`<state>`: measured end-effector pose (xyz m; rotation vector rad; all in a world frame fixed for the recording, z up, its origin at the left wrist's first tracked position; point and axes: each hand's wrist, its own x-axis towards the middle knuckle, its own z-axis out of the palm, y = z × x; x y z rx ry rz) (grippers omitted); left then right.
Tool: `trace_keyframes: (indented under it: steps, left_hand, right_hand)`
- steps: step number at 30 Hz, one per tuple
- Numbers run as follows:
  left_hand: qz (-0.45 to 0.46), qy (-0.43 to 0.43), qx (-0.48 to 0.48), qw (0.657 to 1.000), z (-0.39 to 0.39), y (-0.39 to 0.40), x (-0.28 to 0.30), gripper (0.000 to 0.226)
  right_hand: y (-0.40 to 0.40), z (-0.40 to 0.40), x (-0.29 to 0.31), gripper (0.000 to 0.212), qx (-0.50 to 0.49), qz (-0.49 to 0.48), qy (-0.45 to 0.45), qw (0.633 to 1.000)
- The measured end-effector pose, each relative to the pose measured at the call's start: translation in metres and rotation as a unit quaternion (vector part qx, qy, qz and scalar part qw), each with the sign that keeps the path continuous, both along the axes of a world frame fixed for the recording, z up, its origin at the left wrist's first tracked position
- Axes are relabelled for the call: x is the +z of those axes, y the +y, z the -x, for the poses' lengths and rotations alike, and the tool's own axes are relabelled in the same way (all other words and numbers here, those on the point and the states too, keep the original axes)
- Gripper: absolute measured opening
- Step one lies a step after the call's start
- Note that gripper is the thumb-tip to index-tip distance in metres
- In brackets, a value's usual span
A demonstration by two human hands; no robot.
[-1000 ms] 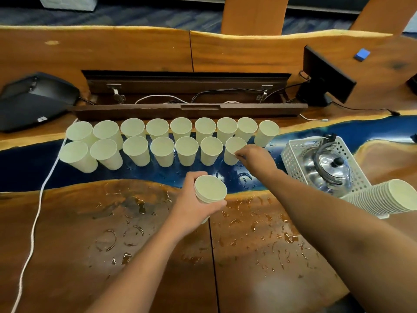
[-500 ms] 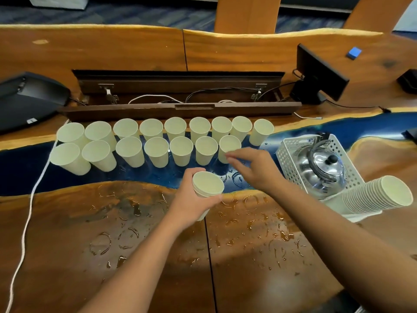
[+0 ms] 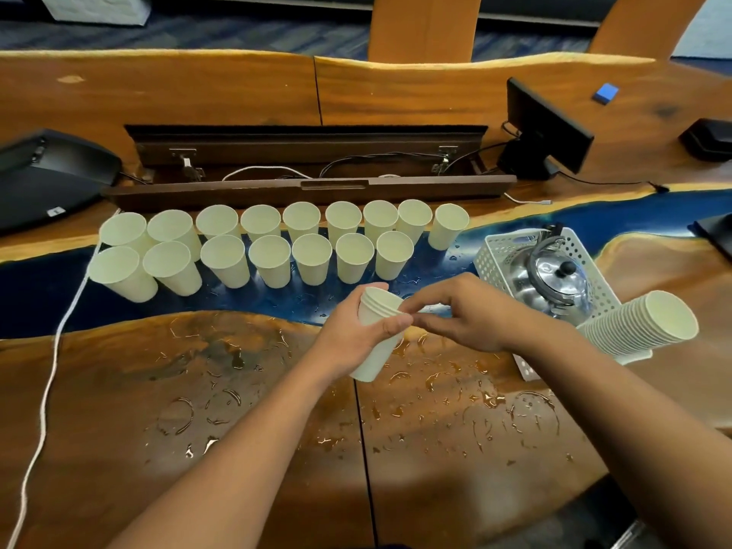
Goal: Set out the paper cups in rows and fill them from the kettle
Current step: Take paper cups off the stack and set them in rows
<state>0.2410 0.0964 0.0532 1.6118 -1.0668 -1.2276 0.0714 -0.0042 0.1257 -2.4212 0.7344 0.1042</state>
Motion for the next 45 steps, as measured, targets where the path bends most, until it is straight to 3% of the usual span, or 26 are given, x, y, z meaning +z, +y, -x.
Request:
trace_keyframes:
  steps: [7,13,18,24,29,36,45]
  left_hand:
    - [0.01,0.003,0.01,1.0,0.007,0.0,-0.002,0.071]
    - [0.005,-0.026,-0.049,0.998,0.008,-0.005,-0.003,0.086]
    - [0.019,-0.041,-0.023,0.999,0.015,-0.011,-0.012,0.079]
    - [0.037,-0.022,0.03,0.999,0.017,-0.012,-0.013,0.077]
    - [0.025,-0.031,0.057,0.998,0.013,-0.012,-0.014,0.076]
    - [0.008,-0.055,0.054,0.997,0.012,-0.019,-0.012,0.076]
    - [0.008,-0.044,0.045,0.998,0.016,-0.023,-0.009,0.072]
  right_hand:
    - [0.0,0.003,0.006,0.024,-0.005,0.034,0.005,0.999]
    - [-0.007,0.011,0.013,0.022,-0.028,0.093,-0.013,0.995]
    - [-0.017,0.021,0.023,0.026,-0.077,0.102,-0.113,0.985]
    - [-0.04,0.032,0.018,0.022,-0.166,0.181,-0.224,0.943]
    - [-0.064,0.031,-0.017,0.025,-0.208,0.241,-0.152,0.935]
    - [-0.088,0.023,-0.085,0.025,-0.22,0.213,0.017,0.952]
    - [-0.107,0.003,-0.116,0.023,-0.236,0.207,0.097,0.944]
